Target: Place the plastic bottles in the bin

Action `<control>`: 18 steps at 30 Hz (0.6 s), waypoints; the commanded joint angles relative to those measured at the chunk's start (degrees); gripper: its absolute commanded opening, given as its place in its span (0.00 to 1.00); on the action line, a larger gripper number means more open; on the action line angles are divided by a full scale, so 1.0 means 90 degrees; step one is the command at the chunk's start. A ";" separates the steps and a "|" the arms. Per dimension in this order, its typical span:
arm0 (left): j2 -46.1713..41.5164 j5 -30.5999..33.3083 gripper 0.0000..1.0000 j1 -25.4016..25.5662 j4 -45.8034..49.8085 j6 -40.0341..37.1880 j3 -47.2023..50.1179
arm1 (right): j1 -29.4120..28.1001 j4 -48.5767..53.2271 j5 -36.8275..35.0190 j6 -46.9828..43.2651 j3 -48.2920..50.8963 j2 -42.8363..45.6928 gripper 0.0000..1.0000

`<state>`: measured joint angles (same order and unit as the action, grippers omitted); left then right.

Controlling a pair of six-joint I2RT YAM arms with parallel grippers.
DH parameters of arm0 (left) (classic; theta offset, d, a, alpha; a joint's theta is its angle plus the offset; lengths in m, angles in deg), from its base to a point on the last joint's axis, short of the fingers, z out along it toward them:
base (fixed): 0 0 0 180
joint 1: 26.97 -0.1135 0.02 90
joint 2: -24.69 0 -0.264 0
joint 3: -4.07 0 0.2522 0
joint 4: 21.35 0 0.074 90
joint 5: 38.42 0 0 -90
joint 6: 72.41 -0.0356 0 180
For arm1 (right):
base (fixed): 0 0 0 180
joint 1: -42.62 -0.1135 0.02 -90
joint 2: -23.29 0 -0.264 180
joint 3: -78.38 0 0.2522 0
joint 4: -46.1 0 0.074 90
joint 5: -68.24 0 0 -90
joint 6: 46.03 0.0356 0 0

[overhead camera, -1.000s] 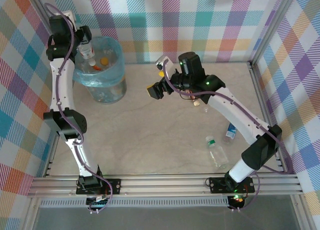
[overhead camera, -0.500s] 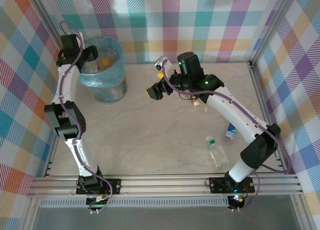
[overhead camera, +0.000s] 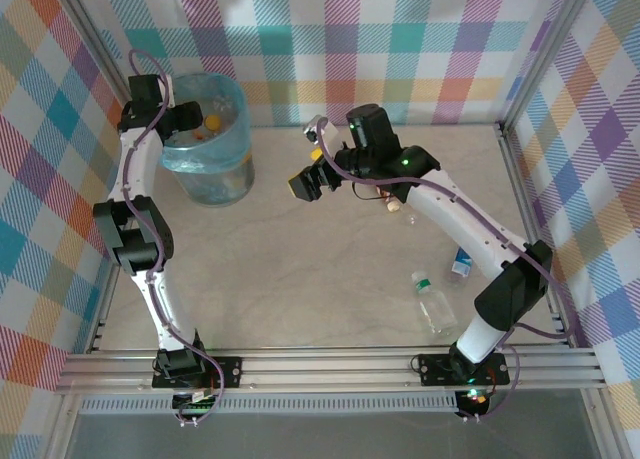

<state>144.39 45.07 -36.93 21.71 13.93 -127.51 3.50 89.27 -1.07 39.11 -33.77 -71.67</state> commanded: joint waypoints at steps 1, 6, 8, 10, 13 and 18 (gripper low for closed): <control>-0.0183 -0.0256 0.84 -0.0066 0.0310 0.0182 -0.0481 | -0.0049 0.0097 0.0153 0.0120 -0.0259 0.0050 0.98; -0.0692 -0.0445 0.90 -0.0063 0.0348 0.0531 -0.1002 | -0.0068 0.0054 0.0087 0.0169 -0.0269 0.0176 0.98; -0.0890 -0.0477 0.91 -0.0056 0.0365 0.0630 -0.1184 | -0.0068 0.0019 0.0050 0.0192 -0.0265 0.0230 0.98; -0.1109 -0.0484 0.92 -0.0056 0.0404 0.0715 -0.1337 | -0.0068 0.0019 -0.0020 0.0200 -0.0254 0.0295 0.98; -0.1446 -0.0457 0.91 -0.0050 0.0435 0.0831 -0.1424 | -0.0063 0.0102 -0.0323 0.0265 -0.0259 0.0371 0.98; -0.2095 -0.0609 0.88 0.0223 0.0617 0.0765 -0.1342 | -0.0026 0.0849 -0.1554 0.0509 -0.0457 0.0455 0.99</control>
<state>129.29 41.36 -36.23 25.47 20.21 -138.75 3.15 91.91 -7.91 41.75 -35.39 -69.87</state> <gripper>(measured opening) 0.887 0.986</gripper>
